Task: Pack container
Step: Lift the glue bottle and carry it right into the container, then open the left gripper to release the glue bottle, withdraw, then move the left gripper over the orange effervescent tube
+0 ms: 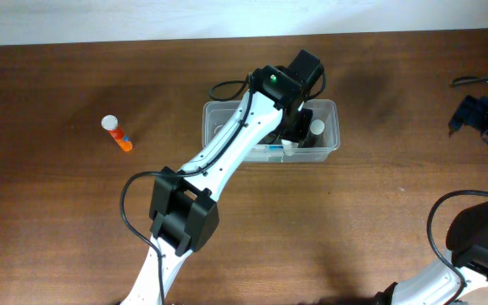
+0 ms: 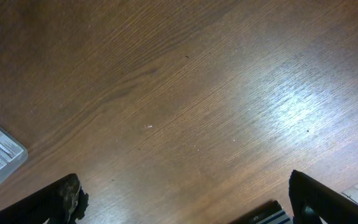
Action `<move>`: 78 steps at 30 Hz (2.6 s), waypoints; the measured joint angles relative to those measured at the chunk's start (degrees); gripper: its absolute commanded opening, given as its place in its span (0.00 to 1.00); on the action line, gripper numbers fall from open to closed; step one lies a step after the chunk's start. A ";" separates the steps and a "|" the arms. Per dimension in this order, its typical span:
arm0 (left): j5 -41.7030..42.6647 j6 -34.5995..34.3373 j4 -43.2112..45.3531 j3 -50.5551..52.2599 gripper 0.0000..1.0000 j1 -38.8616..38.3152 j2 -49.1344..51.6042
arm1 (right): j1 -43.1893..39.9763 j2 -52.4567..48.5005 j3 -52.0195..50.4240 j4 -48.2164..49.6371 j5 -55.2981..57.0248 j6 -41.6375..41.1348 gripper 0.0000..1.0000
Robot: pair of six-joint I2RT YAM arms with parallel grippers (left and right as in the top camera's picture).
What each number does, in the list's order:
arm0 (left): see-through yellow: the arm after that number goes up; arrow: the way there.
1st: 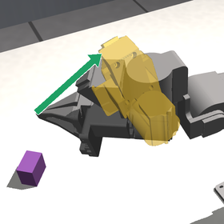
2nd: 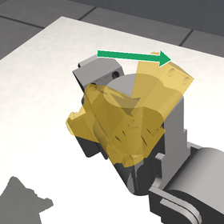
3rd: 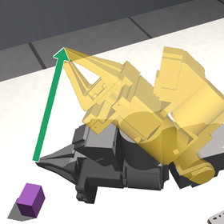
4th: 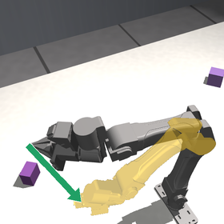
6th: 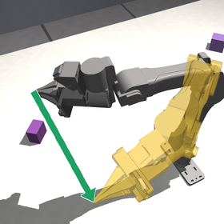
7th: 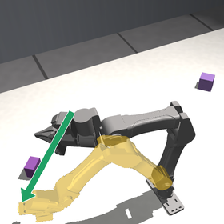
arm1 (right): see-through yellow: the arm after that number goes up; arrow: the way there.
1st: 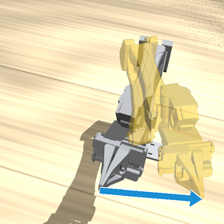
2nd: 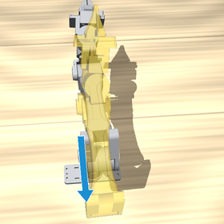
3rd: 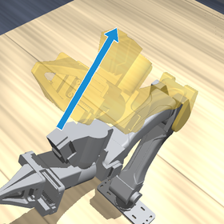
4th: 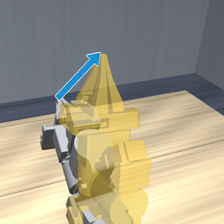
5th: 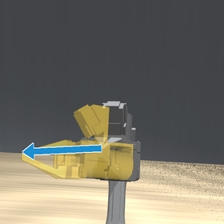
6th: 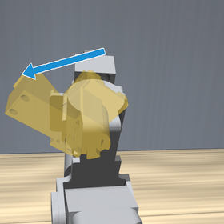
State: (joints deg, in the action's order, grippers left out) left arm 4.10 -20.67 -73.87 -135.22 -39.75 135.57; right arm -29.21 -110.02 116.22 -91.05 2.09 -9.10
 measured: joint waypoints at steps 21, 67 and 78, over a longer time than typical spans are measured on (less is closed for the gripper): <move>0.20 -0.28 1.07 0.00 0.42 -0.07 0.00 | 0.00 -0.02 0.00 0.00 0.00 0.04 0.98; -3.43 7.69 -22.69 -9.35 0.99 36.81 -17.79 | 0.00 0.00 0.00 0.02 0.00 0.02 0.98; -4.44 7.85 -16.04 13.22 0.99 42.51 -18.69 | 0.00 -0.02 0.00 0.02 0.00 0.02 0.98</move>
State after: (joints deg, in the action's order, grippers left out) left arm -0.34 -12.82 -89.91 -121.99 2.76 116.88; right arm -29.21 -110.04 116.22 -91.02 2.09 -9.08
